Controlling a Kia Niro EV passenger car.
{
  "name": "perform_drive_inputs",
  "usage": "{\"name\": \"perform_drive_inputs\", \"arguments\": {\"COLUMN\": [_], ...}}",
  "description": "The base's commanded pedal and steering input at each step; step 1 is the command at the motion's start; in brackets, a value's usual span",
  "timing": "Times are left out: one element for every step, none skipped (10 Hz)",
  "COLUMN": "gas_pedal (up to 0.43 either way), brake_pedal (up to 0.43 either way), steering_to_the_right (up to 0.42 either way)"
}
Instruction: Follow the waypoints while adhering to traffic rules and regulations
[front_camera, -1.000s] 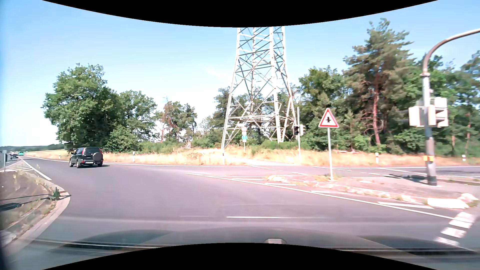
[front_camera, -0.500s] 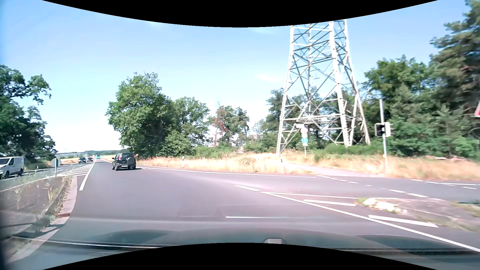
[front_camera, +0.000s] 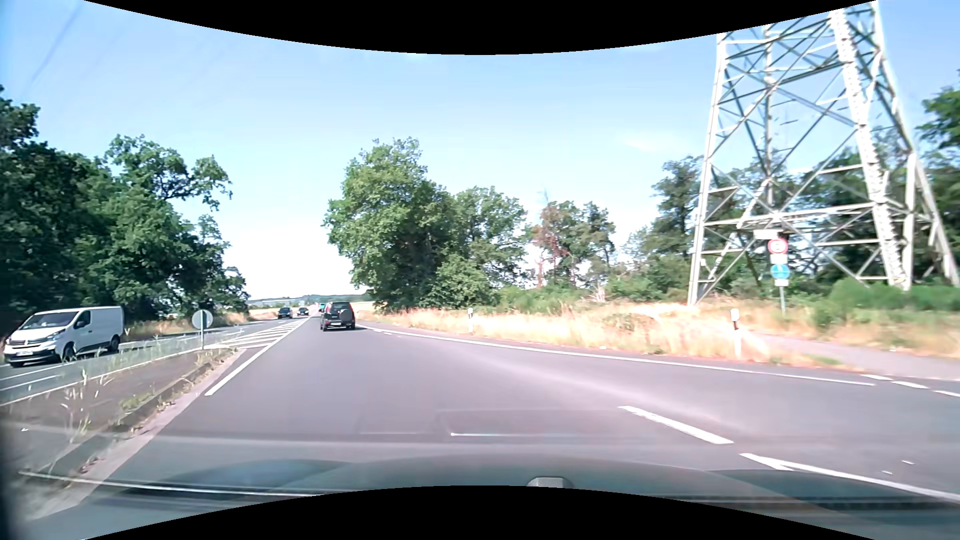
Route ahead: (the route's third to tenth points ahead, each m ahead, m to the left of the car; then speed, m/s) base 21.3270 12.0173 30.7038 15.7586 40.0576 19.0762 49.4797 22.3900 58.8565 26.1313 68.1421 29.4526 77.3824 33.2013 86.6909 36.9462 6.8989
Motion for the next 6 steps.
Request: {"name": "perform_drive_inputs", "arguments": {"gas_pedal": [0.110, 0.110, 0.118, 0.130, 0.138, 0.150], "brake_pedal": [0.000, 0.000, 0.000, 0.000, 0.000, 0.000], "steering_to_the_right": [-0.300, -0.288, -0.279, -0.268, -0.255, -0.244]}}
